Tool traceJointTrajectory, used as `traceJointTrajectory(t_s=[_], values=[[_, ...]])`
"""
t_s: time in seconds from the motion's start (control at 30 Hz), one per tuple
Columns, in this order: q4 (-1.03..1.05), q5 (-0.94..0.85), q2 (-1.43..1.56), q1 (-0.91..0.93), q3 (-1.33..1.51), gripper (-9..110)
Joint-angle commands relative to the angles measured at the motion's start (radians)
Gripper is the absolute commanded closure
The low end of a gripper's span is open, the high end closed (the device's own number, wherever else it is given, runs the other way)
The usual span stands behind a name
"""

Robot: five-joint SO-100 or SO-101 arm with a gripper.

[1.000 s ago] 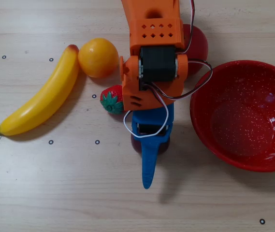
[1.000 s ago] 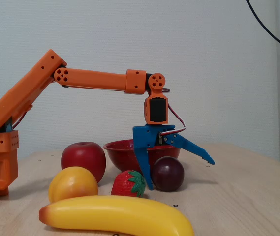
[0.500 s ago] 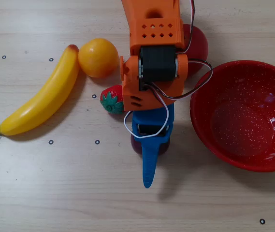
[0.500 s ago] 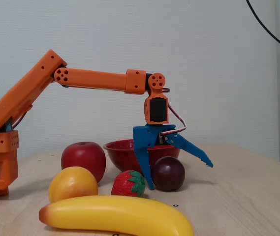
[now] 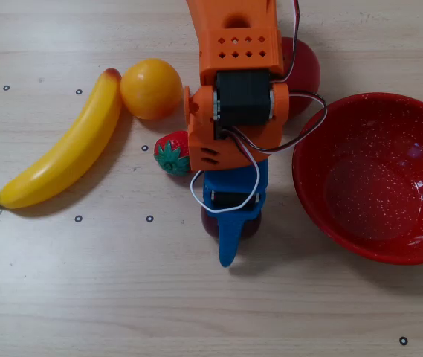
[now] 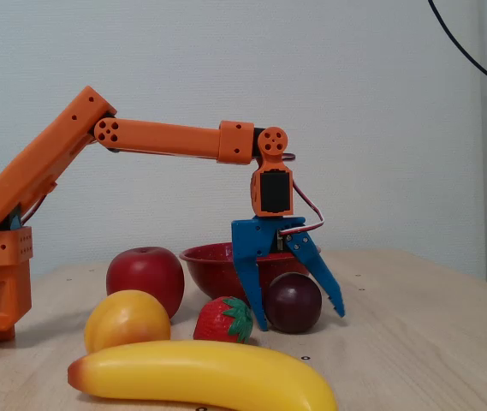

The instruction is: Put plum in the red bowl.

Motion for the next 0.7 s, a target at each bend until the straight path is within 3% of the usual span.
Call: traceJointTrajectory(t_s=[0.0, 0.13, 0.17, 0.2, 0.67], values=[[-0.029, 0.005, 0.037, -0.038, -0.021, 70], [-0.031, 0.023, 0.043, -0.038, -0.011, 81], [-0.031, 0.032, 0.046, -0.037, -0.008, 87], [-0.029, 0.038, 0.049, -0.035, -0.003, 101], [0.175, -0.029, 0.344, -0.006, -0.014, 101]])
